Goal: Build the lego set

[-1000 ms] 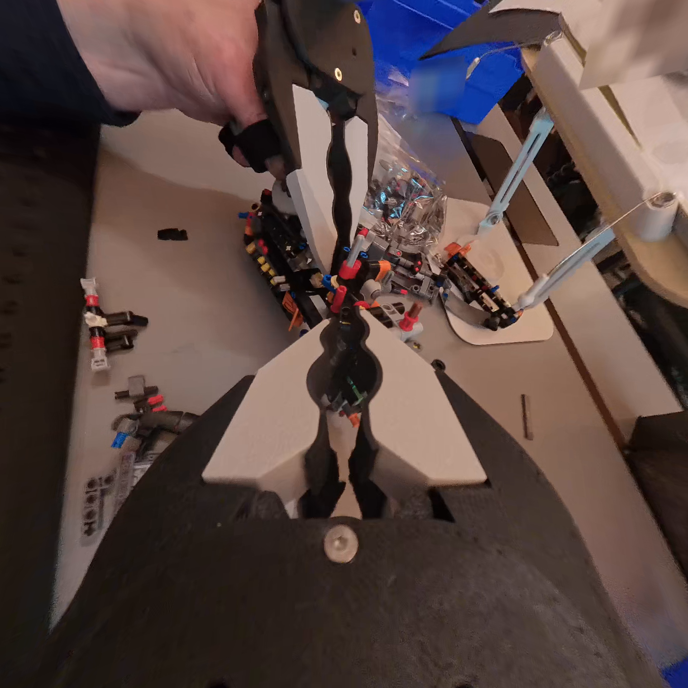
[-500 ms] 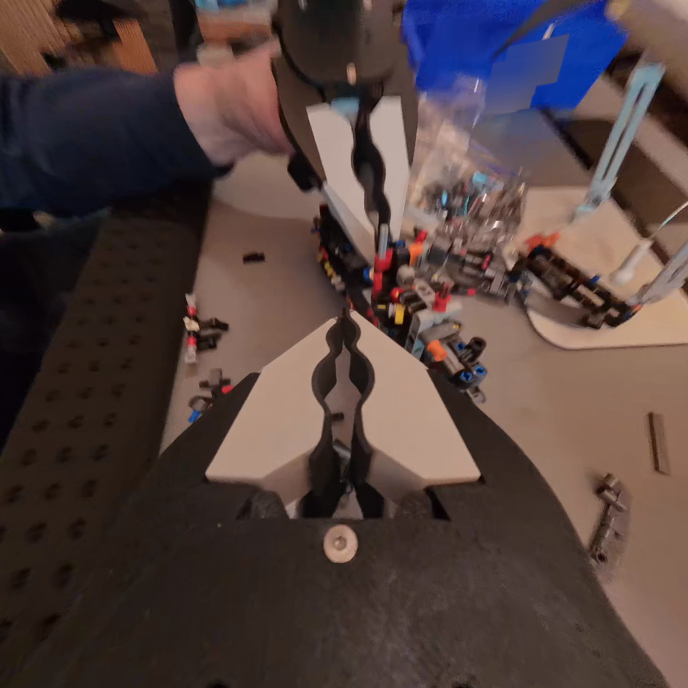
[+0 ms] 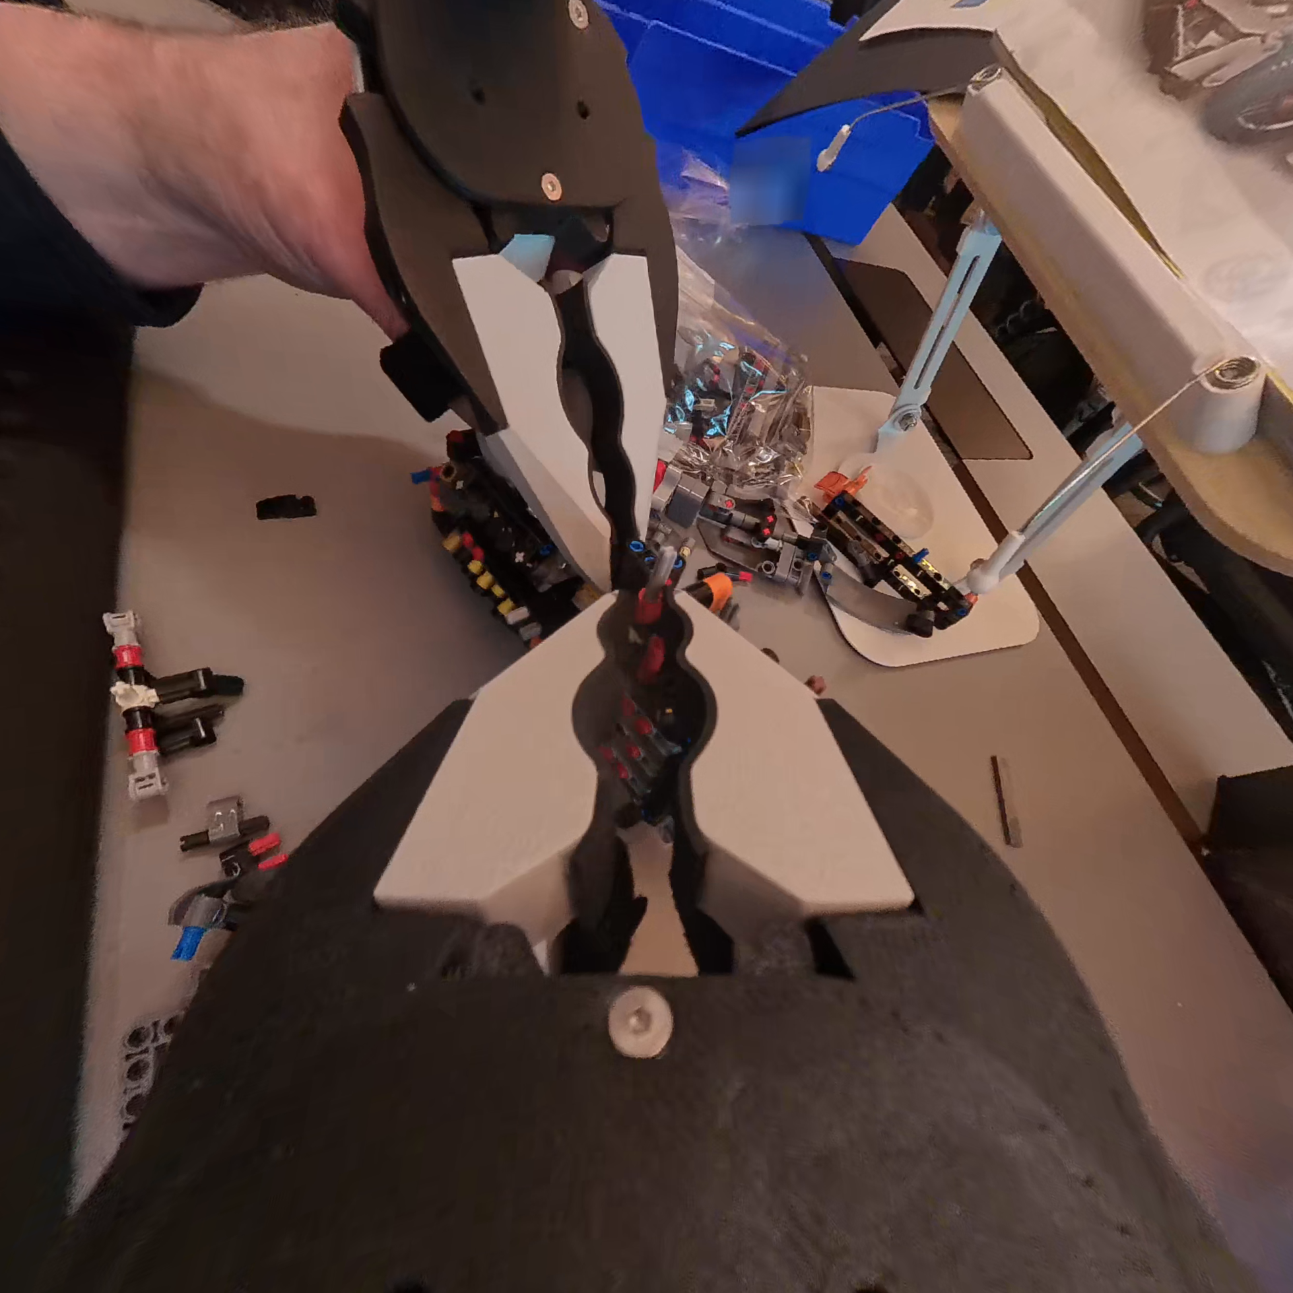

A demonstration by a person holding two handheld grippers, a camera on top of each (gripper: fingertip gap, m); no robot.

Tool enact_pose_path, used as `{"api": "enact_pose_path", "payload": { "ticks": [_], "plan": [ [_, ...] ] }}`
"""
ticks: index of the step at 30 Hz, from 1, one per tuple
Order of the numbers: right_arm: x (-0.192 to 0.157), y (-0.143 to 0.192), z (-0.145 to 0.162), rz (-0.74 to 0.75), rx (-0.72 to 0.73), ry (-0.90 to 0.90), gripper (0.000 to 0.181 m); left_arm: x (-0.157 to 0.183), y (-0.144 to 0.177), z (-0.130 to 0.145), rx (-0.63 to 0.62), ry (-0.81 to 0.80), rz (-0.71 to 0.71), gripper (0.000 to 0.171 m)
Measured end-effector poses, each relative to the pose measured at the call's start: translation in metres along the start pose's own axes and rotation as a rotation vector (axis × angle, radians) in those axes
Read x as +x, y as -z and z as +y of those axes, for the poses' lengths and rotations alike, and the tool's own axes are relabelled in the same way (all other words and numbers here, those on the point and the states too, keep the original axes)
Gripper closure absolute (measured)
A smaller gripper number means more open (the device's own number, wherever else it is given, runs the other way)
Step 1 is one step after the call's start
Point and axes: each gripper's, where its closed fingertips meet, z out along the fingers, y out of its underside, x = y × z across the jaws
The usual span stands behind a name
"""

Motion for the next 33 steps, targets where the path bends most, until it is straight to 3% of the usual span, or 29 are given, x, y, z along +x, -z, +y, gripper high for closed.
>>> {"api": "enact_pose_path", "payload": {
  "ticks": [6,10,12,16,24,33],
  "plan": [
    [0.006,0.004,-0.006,0.056,0.01,0.016,0.177,-0.002,-0.001,-0.002,-0.006,-0.014,-0.039,0.166],
    [0.006,0.001,-0.004,0.05,0.006,0.015,0.167,-0.001,-0.002,-0.003,-0.012,-0.031,-0.055,0.167],
    [0.003,-0.002,-0.004,0.03,-0.003,0.006,0.177,0.001,-0.003,-0.004,-0.016,-0.045,-0.057,0.166],
    [0.0,0.001,-0.005,-0.039,0.016,-0.069,0.18,0.003,-0.004,-0.004,-0.019,-0.062,-0.065,0.166],
    [0.004,0.012,-0.024,-0.17,0.206,-0.352,0.181,0.011,-0.002,-0.014,-0.006,-0.165,-0.108,0.166],
    [0.007,0.013,-0.035,-0.175,0.251,-0.397,0.181,0.007,0.001,-0.017,-0.015,-0.218,-0.17,0.166]
  ]
}}
